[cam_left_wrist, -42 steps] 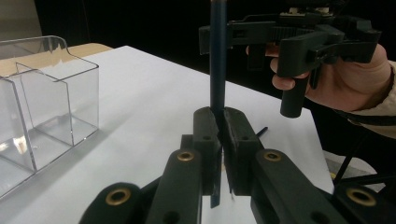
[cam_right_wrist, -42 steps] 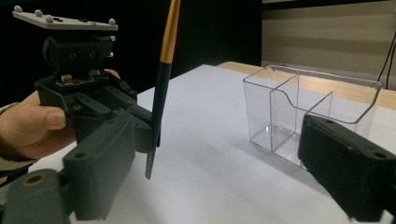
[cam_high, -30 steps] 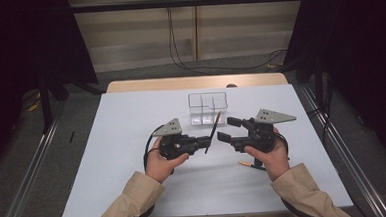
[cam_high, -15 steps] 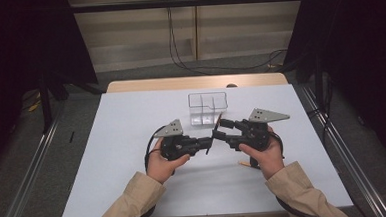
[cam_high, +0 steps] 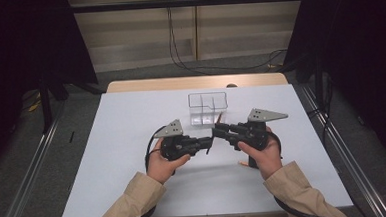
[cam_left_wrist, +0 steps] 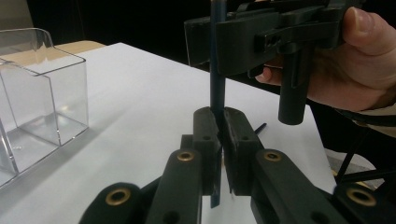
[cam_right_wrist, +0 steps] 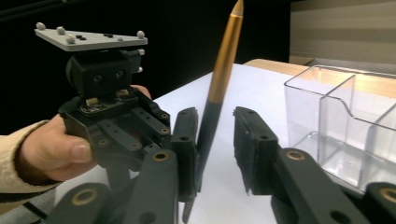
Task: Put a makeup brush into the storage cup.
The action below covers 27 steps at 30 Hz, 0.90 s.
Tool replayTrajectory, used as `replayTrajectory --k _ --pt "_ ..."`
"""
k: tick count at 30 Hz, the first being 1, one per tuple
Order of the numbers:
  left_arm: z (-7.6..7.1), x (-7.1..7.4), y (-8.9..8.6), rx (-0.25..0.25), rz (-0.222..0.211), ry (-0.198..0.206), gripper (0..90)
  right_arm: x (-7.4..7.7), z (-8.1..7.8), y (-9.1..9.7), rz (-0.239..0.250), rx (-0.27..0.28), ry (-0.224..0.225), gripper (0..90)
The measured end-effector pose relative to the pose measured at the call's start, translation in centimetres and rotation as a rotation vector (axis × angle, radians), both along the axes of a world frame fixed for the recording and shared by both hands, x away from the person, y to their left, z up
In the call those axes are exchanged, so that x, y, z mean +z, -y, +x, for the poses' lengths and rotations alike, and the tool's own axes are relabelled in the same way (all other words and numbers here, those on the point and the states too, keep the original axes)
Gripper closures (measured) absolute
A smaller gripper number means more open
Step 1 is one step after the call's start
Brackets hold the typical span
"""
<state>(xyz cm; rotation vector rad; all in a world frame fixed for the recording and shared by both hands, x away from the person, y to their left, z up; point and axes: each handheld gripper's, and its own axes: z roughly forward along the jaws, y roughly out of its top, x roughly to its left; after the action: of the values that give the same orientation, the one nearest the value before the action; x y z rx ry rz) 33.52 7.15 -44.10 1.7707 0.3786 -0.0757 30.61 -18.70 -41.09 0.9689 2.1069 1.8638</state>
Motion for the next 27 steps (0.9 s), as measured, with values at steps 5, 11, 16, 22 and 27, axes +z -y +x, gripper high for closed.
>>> replayTrajectory --k 5,11,16,22,27 --pt "0.01 -0.06 0.04 0.003 -0.004 0.001 84.4 0.07 0.03 -0.11 0.012 0.013 -0.017 80.2" --pt "0.01 -0.08 0.08 0.000 -0.014 0.003 84.4 0.20 0.07 -0.32 0.029 0.028 -0.030 82.9" --pt "0.04 0.06 -0.03 -0.004 -0.031 0.007 84.3 0.49 0.11 -0.38 0.033 0.033 -0.023 83.1" --pt "0.06 0.14 -0.11 -0.005 -0.038 0.011 84.1 0.71 0.13 -0.44 0.027 0.037 -0.011 83.1" --pt "0.08 0.23 -0.12 -0.008 -0.041 0.009 83.5 0.86 0.09 -0.52 0.023 0.045 -0.003 83.2"
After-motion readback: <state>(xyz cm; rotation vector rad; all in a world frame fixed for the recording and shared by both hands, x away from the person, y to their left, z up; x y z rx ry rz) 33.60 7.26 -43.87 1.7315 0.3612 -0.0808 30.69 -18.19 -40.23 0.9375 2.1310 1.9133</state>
